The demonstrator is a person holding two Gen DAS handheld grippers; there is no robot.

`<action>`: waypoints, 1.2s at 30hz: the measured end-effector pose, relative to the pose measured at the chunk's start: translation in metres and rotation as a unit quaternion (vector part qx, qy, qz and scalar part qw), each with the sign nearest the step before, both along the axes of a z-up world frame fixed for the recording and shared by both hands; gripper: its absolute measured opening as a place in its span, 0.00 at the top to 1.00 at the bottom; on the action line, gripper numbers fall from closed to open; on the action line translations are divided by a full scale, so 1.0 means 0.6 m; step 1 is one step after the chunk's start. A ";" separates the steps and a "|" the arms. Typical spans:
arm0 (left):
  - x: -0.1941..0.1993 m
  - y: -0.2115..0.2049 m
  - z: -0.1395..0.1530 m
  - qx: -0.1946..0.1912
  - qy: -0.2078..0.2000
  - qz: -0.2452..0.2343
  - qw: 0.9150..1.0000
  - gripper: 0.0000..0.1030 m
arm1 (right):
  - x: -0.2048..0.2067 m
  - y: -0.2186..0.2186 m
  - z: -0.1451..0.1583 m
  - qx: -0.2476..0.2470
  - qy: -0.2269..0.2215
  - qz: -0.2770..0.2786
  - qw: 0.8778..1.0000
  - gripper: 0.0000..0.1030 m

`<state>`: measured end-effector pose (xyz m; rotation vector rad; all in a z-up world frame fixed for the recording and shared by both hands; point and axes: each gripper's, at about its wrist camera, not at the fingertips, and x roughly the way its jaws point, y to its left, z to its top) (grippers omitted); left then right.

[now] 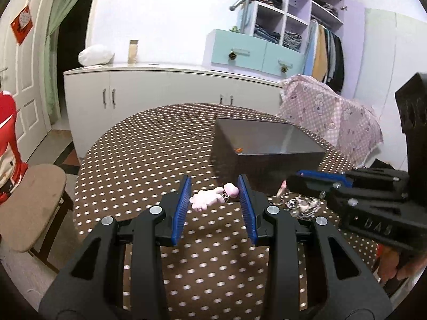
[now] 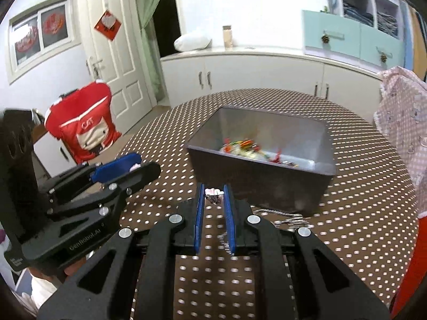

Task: Organize jewelry
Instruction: 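Carry both pink charms over the grey box and open both tools, then withdraw both tools from the box toward the silver chains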

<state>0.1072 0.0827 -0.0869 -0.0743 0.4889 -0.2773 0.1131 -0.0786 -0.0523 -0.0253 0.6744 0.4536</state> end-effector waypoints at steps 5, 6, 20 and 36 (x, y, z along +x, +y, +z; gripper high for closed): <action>0.007 -0.034 0.011 0.008 -0.006 -0.017 1.000 0.65 | 0.002 -0.036 0.017 0.013 -0.020 -0.020 1.000 0.88; 0.007 -0.038 0.013 0.010 -0.007 -0.019 1.000 0.65 | 0.003 -0.039 0.018 0.015 -0.022 -0.022 0.999 0.88; 0.055 -0.087 0.046 0.017 -0.020 -0.032 0.999 0.65 | 0.051 -0.082 0.036 0.036 -0.038 -0.031 0.998 0.87; 0.078 -0.093 0.050 0.021 -0.016 -0.016 1.000 0.43 | 0.071 -0.101 0.034 0.036 -0.030 -0.032 0.998 0.76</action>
